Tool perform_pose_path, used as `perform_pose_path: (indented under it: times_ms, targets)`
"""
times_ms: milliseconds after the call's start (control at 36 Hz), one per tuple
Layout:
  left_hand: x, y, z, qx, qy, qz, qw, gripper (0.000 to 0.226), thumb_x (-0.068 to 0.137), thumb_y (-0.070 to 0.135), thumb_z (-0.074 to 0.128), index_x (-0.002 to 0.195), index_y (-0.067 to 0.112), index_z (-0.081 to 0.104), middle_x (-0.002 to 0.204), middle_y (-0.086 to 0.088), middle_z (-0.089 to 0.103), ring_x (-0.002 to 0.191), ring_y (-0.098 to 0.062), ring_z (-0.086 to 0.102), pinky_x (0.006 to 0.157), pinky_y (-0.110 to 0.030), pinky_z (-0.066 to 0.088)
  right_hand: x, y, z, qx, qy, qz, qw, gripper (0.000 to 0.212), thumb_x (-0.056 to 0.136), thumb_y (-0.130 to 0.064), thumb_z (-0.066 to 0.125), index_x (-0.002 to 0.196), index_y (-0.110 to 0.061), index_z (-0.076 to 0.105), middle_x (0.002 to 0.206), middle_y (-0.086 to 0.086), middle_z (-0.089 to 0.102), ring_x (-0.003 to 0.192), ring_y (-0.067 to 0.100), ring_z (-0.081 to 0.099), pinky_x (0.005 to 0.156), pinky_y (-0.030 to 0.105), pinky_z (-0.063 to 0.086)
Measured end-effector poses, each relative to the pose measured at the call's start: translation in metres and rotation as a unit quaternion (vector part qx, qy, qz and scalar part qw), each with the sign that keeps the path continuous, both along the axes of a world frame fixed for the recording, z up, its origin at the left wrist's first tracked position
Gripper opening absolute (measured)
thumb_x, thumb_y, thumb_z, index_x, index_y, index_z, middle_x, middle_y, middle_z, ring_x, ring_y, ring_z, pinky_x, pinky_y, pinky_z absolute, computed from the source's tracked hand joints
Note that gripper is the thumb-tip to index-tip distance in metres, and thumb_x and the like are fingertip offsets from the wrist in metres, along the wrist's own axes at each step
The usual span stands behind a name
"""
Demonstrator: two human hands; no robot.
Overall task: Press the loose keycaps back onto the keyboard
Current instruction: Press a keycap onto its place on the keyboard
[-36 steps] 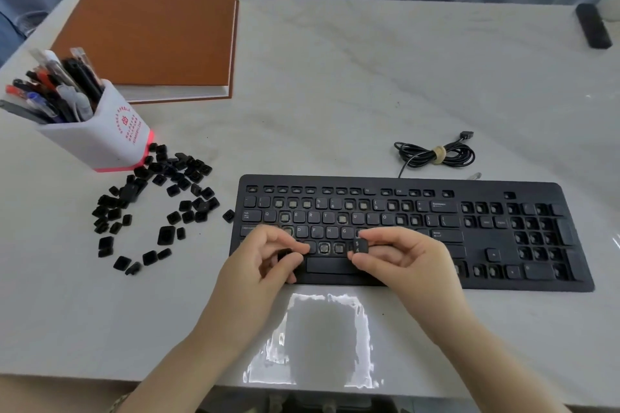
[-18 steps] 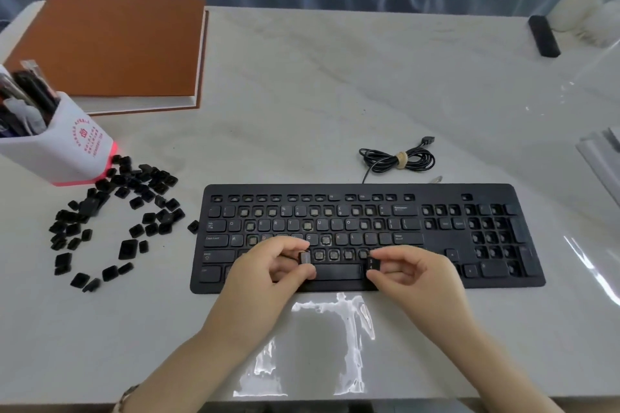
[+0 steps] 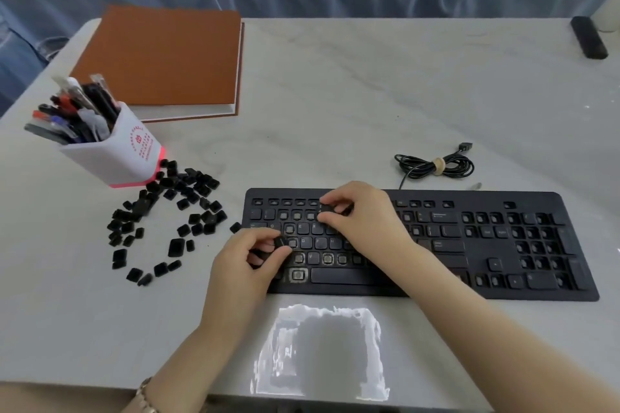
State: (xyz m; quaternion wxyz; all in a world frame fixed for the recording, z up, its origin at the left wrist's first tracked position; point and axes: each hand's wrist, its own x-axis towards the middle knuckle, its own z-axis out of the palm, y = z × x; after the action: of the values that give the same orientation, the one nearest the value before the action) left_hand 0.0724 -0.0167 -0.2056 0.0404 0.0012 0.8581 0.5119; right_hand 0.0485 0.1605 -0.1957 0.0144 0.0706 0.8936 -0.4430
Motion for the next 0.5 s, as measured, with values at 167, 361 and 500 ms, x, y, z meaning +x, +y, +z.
perform_pose_path:
  times_ms: [167,361,500]
  targets:
    - [0.003,-0.008,-0.002,0.047,-0.028,0.005,0.998,0.025,0.079,0.004,0.072,0.084,0.027,0.064,0.08,0.002,0.061,0.065,0.001,0.054,0.064,-0.009,0.045,-0.016,-0.01,-0.009,0.075,-0.051,0.032,0.995,0.023,0.081,-0.023,0.069,0.104,-0.019,0.07,0.09,-0.01,0.06,0.077,0.002,0.048,0.075,0.017,0.039]
    - [0.001,-0.011,-0.009,0.098,-0.06,0.028,0.993,0.02,0.079,0.004,0.072,0.088,0.02,0.067,0.079,-0.001,0.062,0.064,-0.001,0.054,0.065,-0.012,0.047,-0.019,-0.011,-0.007,0.102,-0.064,0.048,0.992,0.022,0.082,-0.023,0.068,0.104,-0.021,0.069,0.086,-0.011,0.055,0.074,0.004,0.047,0.074,0.019,0.039]
    - [0.0,-0.012,-0.013,0.113,-0.068,0.036,0.991,0.02,0.078,0.004,0.073,0.088,0.021,0.068,0.077,0.0,0.062,0.063,-0.004,0.054,0.065,-0.014,0.048,-0.023,-0.012,-0.004,0.125,-0.076,0.073,0.986,0.02,0.082,-0.025,0.068,0.101,-0.023,0.069,0.085,-0.011,0.055,0.075,0.005,0.048,0.071,0.019,0.037]
